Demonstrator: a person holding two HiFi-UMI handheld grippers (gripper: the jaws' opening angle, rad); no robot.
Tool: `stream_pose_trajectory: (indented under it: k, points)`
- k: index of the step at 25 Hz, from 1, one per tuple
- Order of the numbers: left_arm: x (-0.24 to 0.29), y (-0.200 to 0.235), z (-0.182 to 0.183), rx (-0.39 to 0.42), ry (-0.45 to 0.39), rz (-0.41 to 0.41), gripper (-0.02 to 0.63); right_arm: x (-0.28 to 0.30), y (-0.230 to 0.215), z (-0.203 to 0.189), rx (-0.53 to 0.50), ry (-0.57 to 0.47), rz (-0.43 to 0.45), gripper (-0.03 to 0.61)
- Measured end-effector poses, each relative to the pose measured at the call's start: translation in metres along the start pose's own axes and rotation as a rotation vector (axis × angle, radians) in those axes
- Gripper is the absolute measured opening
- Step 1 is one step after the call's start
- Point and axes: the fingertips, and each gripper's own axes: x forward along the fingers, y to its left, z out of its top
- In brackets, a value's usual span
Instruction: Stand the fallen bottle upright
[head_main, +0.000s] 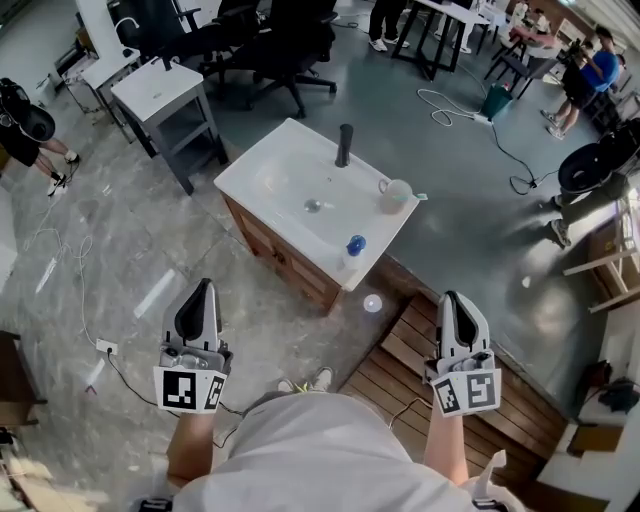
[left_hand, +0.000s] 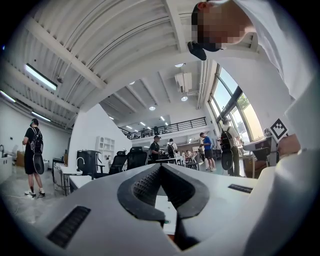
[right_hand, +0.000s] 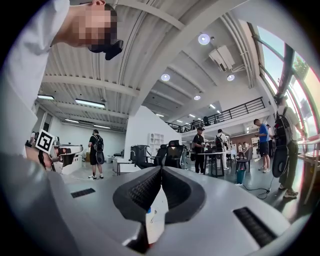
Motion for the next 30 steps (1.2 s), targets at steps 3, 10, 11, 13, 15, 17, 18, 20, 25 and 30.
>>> stream_pose_trajectory:
  k: [3,10,11,13,15,17,18,20,25,30]
  points:
    - [0.01,-0.002,0.0,0.011,-0.004,0.011,0.015,0.003,-0.009,0.003,-0.01,-0.009,-0.013,0.035]
    - [0.026,-0.014,-0.007,0.007,-0.01,-0.003,0.014,0.009,-0.018,0.002,-0.029,-0.005,-0.02,0.035]
    - [0.027,-0.016,-0.007,0.006,-0.014,-0.005,0.015,0.01,-0.018,0.002,-0.029,-0.007,-0.017,0.035]
    - [0.03,-0.02,-0.008,0.011,-0.019,-0.007,0.015,0.012,-0.017,0.0,-0.03,-0.009,-0.013,0.035]
    - [0.032,-0.021,-0.009,0.017,-0.019,-0.005,0.015,0.015,-0.018,-0.001,-0.032,-0.01,-0.015,0.035]
    - [0.032,-0.02,-0.011,0.022,-0.015,-0.003,0.015,0.016,-0.019,-0.002,-0.033,-0.013,-0.024,0.035]
    - [0.032,-0.02,-0.013,0.024,-0.011,-0.001,0.014,0.016,-0.02,-0.002,-0.033,-0.016,-0.027,0.035]
    - [0.031,-0.018,-0.014,0.026,-0.005,0.004,0.014,0.018,-0.019,0.0,-0.039,-0.023,-0.028,0.035]
    - [0.03,-0.018,-0.016,0.045,0.0,0.001,0.015,0.021,-0.015,-0.002,-0.079,-0.008,-0.023,0.035]
    - [0.033,-0.028,-0.02,0.046,0.0,-0.026,0.014,0.024,-0.01,-0.006,-0.08,-0.004,-0.016,0.035]
